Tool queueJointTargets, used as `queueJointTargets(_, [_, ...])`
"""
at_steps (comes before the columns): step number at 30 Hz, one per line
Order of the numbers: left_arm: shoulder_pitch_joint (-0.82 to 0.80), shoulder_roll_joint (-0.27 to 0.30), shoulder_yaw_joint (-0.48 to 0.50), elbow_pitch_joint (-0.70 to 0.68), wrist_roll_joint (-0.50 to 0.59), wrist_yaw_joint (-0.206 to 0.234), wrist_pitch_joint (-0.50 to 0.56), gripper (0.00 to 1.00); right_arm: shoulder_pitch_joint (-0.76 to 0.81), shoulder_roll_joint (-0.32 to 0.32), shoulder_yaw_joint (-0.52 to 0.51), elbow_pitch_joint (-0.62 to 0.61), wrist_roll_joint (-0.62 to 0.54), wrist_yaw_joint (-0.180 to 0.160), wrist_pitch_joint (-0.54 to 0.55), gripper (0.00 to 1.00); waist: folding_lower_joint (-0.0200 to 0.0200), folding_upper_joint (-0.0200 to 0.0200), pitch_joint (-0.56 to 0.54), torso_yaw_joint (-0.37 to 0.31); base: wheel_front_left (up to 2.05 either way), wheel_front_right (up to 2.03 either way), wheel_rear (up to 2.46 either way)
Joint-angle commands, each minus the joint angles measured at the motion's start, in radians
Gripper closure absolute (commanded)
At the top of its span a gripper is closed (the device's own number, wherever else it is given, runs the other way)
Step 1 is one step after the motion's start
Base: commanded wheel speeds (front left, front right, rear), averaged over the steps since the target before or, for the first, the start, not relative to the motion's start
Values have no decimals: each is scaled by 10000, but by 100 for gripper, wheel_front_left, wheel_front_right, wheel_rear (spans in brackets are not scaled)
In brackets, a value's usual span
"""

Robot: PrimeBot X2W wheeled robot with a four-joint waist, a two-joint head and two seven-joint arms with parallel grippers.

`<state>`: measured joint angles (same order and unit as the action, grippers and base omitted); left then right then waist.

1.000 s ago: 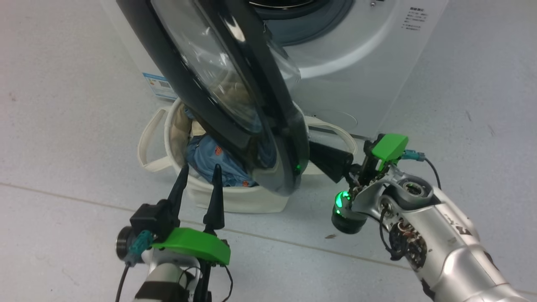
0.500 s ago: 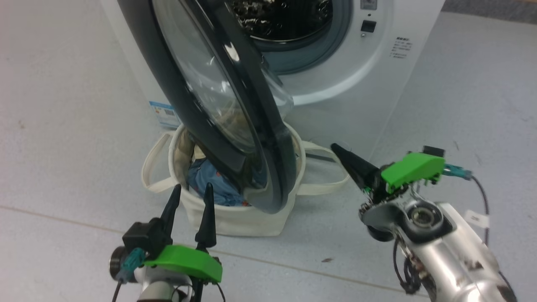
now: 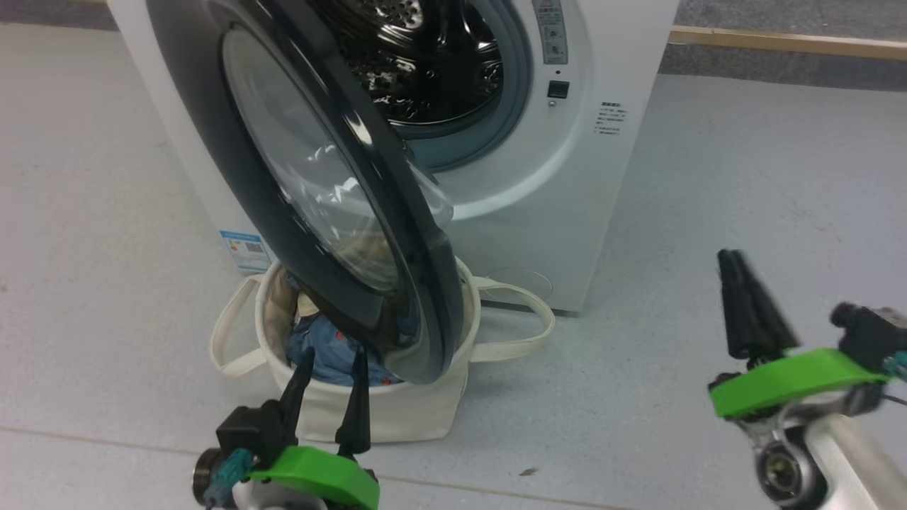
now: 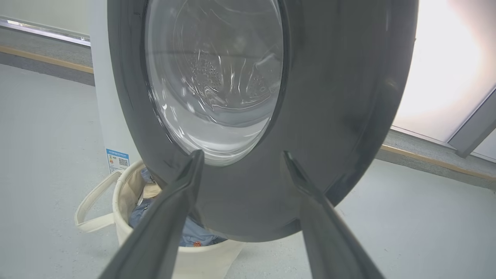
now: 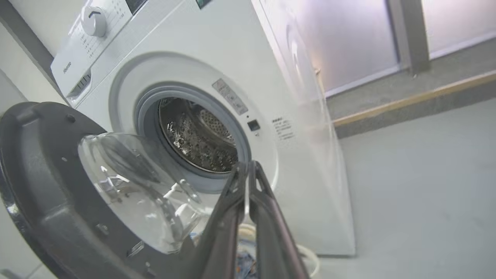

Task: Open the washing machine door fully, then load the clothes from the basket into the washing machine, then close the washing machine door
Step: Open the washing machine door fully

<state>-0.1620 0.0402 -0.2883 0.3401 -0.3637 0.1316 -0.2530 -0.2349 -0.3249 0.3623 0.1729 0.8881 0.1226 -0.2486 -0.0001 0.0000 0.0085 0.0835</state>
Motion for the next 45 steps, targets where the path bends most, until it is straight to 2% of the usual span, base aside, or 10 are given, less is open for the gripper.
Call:
queueJointTargets(1, [-284, 100, 240, -299, 87, -12, -88, 0, 146, -18, -344, -575, -1294, 81, -124, 0, 1, 0, -19, -82, 0, 0, 0])
queueJointTargets(7, [-275, 100, 115, -380, 58, 20, -88, 0, 1618, 877, -1592, -880, -5746, 81, -129, 0, 1, 0, -43, -225, 0, 0, 0])
queueJointTargets(8, [-266, 100, 95, -391, 48, 22, -88, 0, 1802, 1198, -1707, -890, -6066, 81, -129, 0, 1, 0, -47, -236, 0, 0, 0])
queueJointTargets(10, [-245, 100, 78, -416, 45, 33, -88, 0, 2047, 1780, -1978, -969, -6251, 81, -130, 0, 1, 0, -50, -260, 0, 0, 0])
queueJointTargets(14, [-226, 100, 52, -401, 116, 20, -88, 0, 2202, 2186, -2096, -1123, -6631, 81, -130, 0, 1, 0, -45, -291, 0, 0, 0])
queueJointTargets(24, [-391, 100, -85, -515, 274, 57, -88, 0, 2066, 2373, -2077, -1241, -6799, 81, -131, 0, 1, 0, -7, -120, 0, 0, 0])
queueJointTargets(33, [-878, 100, -212, -2266, 427, 379, -88, 0, 1935, 2475, -2101, -1207, -6858, 81, -131, 0, 1, 0, 50, 14, 0, 0, 0])
queueJointTargets(40, [-1546, 100, -1398, -3518, 580, 405, -88, 0, 1840, 2564, -2112, -1155, -6886, 81, -131, 0, 1, 0, 125, -87, 0, 0, 0])
queueJointTargets(45, [-2131, 100, -2619, -3127, 476, 473, -88, 0, 1748, 2608, -2097, -1134, -6882, 81, -131, 0, 1, 0, 248, -361, 0, 0, 0])
